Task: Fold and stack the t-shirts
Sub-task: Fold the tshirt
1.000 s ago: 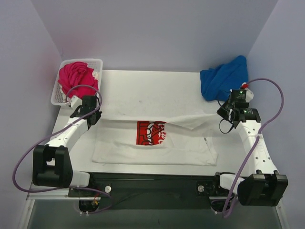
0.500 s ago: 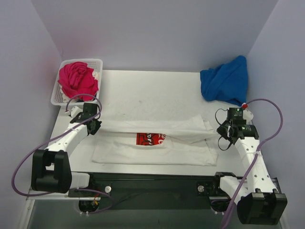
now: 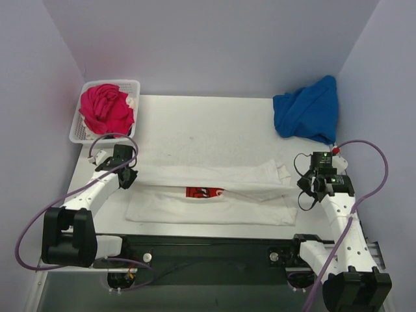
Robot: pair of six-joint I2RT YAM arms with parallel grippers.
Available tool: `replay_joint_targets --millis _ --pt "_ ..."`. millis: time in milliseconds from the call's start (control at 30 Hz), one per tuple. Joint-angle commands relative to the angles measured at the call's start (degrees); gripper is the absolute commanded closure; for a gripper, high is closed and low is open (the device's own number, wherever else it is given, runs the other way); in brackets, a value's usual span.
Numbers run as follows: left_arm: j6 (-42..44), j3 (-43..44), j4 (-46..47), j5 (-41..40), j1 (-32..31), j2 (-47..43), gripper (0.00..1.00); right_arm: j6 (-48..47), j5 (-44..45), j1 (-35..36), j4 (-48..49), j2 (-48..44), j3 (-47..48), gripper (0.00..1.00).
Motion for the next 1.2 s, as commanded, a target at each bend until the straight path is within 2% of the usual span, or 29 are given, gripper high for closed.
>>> replay_joint_targets --millis 0,33,67,100,167,200,233,333,500,700,867,1167 --pt "-1.1 -1.26 -0.21 -1.98 1.01 -0.54 0.72 1.05 0.65 -0.57 -2.34 1.79 -1.44 1.0" --pt "-1.37 -1.7 -0.48 -1.98 0.92 -0.45 0.68 1.4 0.47 -0.49 -2.43 1.88 -1.7 1.0" --pt "-2.07 -2.48 -0.74 -2.15 1.01 -0.45 0.54 1.75 0.38 -0.48 -2.69 1.8 -1.88 1.0" --pt "-2.42 -2.66 -1.27 -2.33 1.01 -0.63 0.45 1.93 0.47 -0.48 -3.04 1.62 -2.14 0.89" --pt "-2.86 -3.1 -1.27 -3.03 1.01 -0.8 0.34 2.9 1.26 -0.48 -3.48 1.19 -2.76 0.73" --pt "-2.95 -3.02 -1.01 -3.21 1.1 -0.81 0.3 3.07 1.52 -0.48 -3.57 1.01 -3.11 0.59" --pt "-2.95 -2.84 -0.75 -3.21 1.1 -0.89 0.28 3.16 1.26 -0.4 -3.57 1.01 -3.29 0.58" --pt "-1.64 -1.97 2.06 -1.2 1.01 -0.45 0.27 3.34 1.78 1.27 -3.22 1.36 -2.85 0.57" --pt "1.53 -0.65 6.28 3.2 -0.39 1.04 0.26 2.37 4.07 12.76 -1.64 2.67 -1.62 0.58" --pt "4.25 -0.56 8.92 5.4 -2.85 1.3 0.26 3.78 0.74 23.31 1.34 6.71 -3.81 0.7" --pt "5.48 -1.08 9.71 5.93 -3.47 1.39 0.26 6.15 -1.72 25.09 3.28 10.66 -6.1 0.75" --pt "6.19 -1.0 10.51 6.9 -3.74 3.15 0.26 7.03 -7.44 26.06 8.9 18.49 -6.8 0.69"
